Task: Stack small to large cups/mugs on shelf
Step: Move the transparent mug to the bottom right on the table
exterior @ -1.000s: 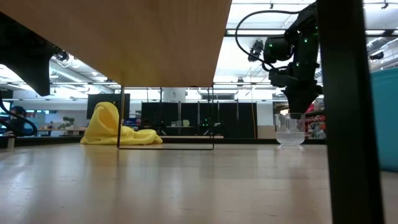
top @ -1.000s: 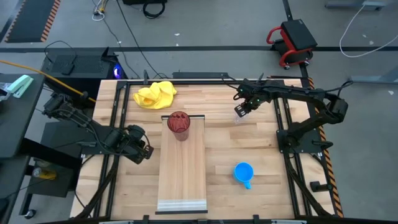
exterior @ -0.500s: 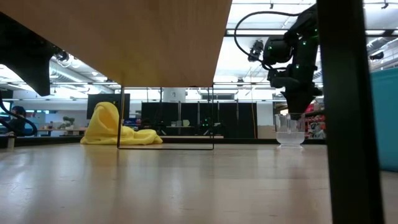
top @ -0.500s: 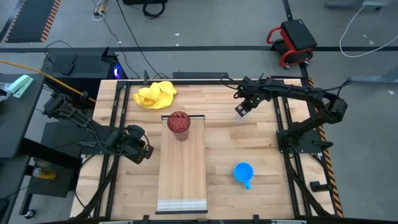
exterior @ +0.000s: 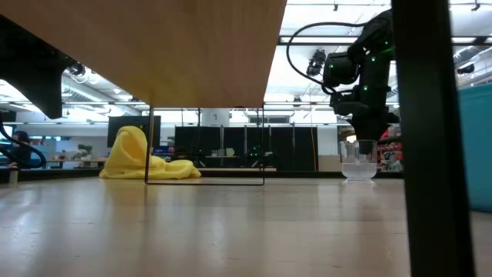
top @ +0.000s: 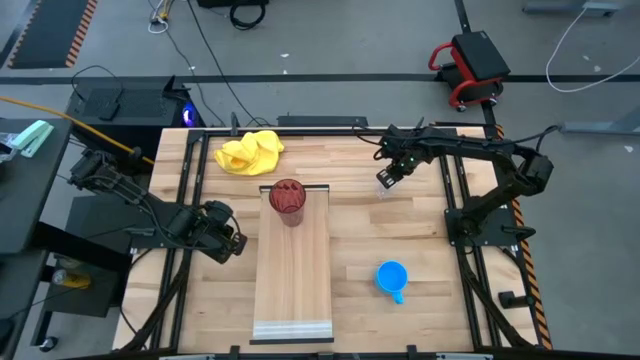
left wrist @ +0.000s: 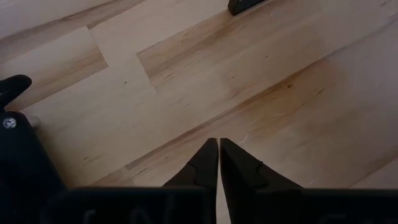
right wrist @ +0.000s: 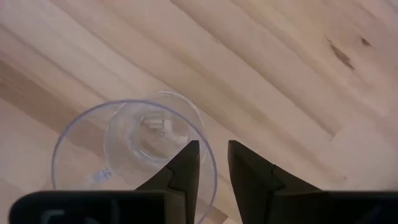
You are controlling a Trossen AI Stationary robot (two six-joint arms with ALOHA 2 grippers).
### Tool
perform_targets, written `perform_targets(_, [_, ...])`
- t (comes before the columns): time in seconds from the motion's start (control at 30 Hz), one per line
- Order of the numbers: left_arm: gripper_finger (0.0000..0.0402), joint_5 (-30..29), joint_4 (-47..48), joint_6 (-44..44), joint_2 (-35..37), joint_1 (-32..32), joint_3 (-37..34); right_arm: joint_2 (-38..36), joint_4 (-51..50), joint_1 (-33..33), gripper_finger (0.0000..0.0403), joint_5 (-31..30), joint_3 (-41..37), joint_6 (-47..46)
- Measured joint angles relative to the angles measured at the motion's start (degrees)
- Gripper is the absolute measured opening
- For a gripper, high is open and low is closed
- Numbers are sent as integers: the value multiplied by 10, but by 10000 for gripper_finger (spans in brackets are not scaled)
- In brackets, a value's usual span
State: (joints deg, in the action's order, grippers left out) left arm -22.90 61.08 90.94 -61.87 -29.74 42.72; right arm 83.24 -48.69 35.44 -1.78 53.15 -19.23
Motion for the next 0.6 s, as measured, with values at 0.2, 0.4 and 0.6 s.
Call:
perform_targets(0.2, [9, 0, 0, 0, 0, 0, 0, 0, 1, -19, 46, 0, 0, -64])
perform_targets(0.4, [22, 0, 0, 0, 0, 0, 0, 0, -2, -62, 8, 0, 0, -141])
perform_targets(0.6, [22, 0, 0, 0, 0, 0, 0, -12, -9, -127, 5, 3, 2, -175])
